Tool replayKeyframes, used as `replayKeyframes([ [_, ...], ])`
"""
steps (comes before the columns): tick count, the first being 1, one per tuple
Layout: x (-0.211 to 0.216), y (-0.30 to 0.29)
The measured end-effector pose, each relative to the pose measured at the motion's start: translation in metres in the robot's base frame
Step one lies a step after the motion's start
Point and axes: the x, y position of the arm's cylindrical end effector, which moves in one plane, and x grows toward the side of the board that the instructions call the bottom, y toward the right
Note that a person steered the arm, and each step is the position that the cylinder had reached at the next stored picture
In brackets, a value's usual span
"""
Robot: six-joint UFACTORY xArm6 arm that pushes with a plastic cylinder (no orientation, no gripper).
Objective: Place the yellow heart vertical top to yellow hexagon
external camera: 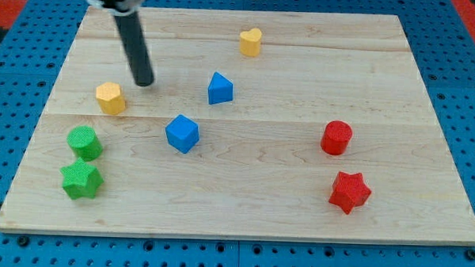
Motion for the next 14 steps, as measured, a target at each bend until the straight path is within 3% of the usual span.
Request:
replayKeyframes([
  [1, 0.018, -0.033],
  [3, 0.028, -0.044],
  [5, -0.011, 0.058],
  [6, -0.040, 0.073],
  [7, -0.060, 0.166],
  [8, -0.097, 0.217],
  [9, -0.119, 0.173],
  [10, -0.119, 0.083],
  [11, -0.115, 0.056],
  [13, -0.101, 0.087],
  [14, -0.091, -0.011],
])
